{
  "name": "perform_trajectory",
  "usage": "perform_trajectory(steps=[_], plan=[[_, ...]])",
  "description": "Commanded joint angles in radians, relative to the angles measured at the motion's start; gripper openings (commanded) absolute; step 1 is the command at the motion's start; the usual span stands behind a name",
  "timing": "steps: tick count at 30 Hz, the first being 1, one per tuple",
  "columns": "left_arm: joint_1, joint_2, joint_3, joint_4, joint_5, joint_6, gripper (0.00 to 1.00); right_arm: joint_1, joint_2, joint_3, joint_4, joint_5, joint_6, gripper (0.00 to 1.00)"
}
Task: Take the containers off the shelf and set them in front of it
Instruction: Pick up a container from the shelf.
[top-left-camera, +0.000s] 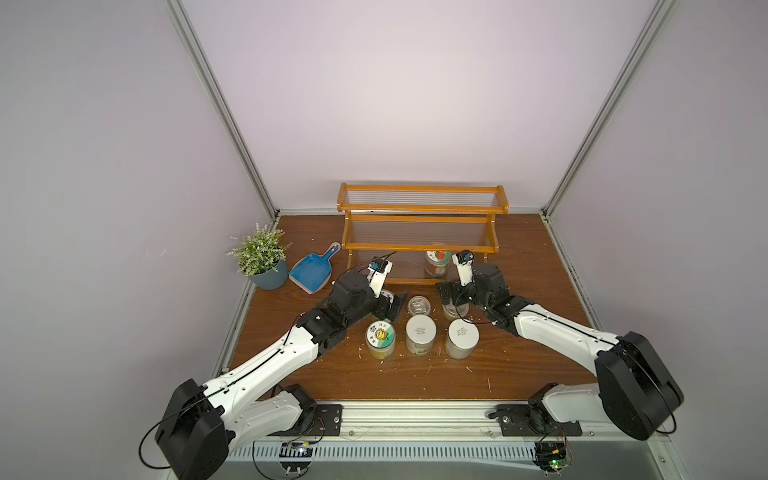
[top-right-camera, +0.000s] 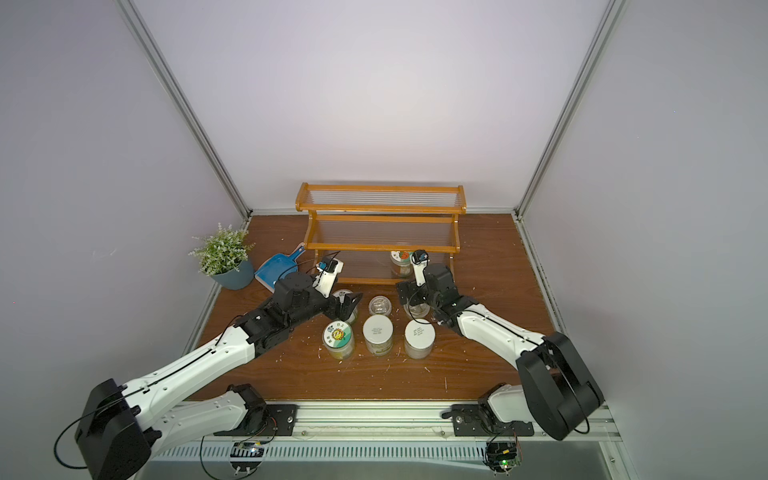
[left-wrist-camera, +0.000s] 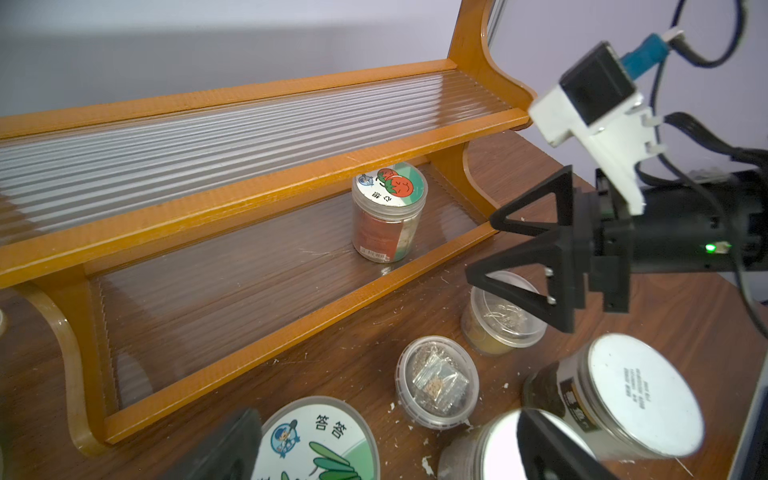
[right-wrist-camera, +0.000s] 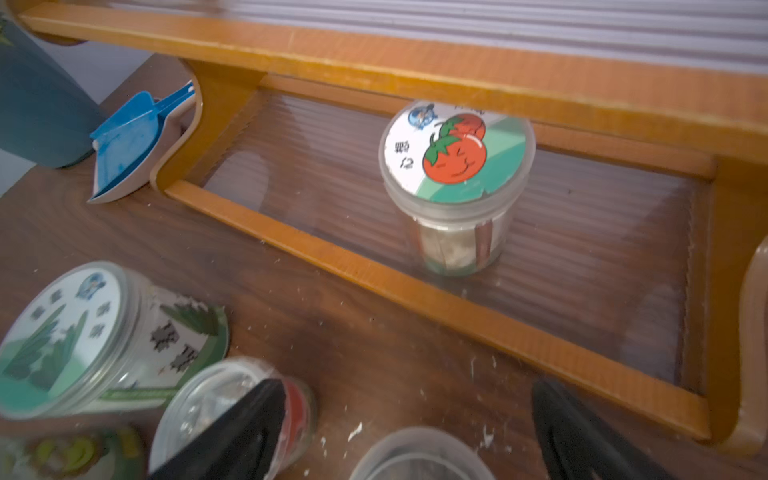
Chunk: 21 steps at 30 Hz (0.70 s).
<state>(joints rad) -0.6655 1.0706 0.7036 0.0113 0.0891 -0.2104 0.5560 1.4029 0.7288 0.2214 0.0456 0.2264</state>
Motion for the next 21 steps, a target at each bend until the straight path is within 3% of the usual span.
perform_trajectory(steps=[1, 8, 21], plan=[[0.014, -0.009, -0.008, -0.004, 0.018, -0.006, 0.99, -0.002, 0.064, 0.061, 0.130, 0.056, -0.019, 0.99], [0.015, -0.009, -0.012, 0.002, 0.021, -0.009, 0.99, -0.020, 0.231, 0.150, 0.195, 0.059, -0.056, 0.99], [0.016, -0.005, -0.020, 0.008, 0.020, -0.006, 0.99, -0.025, 0.375, 0.213, 0.348, 0.111, -0.087, 0.99]])
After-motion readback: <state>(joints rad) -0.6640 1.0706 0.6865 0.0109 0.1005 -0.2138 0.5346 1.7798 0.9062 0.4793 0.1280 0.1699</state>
